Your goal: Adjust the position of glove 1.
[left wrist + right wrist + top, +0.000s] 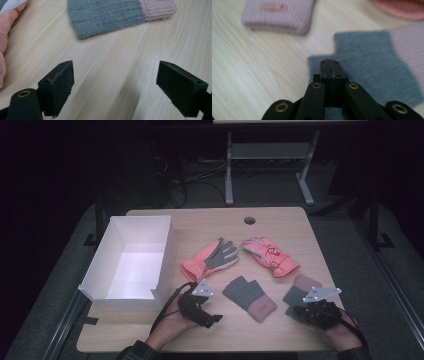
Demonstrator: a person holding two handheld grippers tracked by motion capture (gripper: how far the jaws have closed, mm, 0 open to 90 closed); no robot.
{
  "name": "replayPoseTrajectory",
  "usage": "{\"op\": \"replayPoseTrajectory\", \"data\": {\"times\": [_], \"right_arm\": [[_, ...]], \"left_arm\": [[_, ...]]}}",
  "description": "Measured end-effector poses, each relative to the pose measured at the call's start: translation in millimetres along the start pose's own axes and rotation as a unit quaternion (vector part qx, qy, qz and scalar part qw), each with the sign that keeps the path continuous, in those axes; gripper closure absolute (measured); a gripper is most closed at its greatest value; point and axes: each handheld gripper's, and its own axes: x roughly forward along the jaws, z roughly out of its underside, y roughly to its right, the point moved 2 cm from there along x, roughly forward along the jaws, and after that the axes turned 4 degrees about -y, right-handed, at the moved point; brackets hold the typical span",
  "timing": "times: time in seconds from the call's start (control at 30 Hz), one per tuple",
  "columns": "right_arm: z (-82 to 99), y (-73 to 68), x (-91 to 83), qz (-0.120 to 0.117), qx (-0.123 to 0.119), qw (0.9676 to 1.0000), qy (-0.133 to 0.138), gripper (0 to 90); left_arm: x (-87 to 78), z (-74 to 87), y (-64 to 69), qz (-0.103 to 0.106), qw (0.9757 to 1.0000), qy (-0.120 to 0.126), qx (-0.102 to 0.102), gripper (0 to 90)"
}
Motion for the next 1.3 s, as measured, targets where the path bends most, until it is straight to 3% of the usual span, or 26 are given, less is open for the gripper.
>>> {"op": "replayPoseTrajectory", "data": {"times": [0.13,0.27,0.37,0.43,0.67,1.0,1.3], "right_arm": [[-11.1,19.8,-5.0,0.017,0.019,0.9992,0.031,90.0],[-15.4,38.6,1.2,0.016,0.034,0.9989,0.026,90.0],[-13.1,37.6,3.8,0.012,0.033,0.9992,0.02,90.0],[-13.0,33.8,9.8,-0.005,0.029,0.9995,0.013,90.0],[-22.6,31.5,21.7,-0.013,0.026,0.9995,0.006,90.0],[-45.2,34.8,36.1,-0.007,0.014,0.9999,0.007,90.0],[-62.9,36.9,48.9,-0.001,0.016,0.9998,0.01,90.0]], "left_arm": [[1.0,-0.6,0.8,0.003,1.0,0.0,-0.002,14.1],[0.7,-0.6,1.0,0.003,1.0,-0.001,0.001,14.1],[0.9,-0.2,0.7,0.004,1.0,0.0,-0.002,14.1],[1.2,-0.4,0.3,0.004,1.0,0.0,-0.002,14.1],[2.7,-1.2,2.2,0.005,1.0,-0.001,-0.001,14.1],[1.9,-0.7,1.7,0.006,1.0,-0.004,0.002,14.1],[3.7,-0.9,2.5,0.007,1.0,-0.002,0.001,14.1]]}}
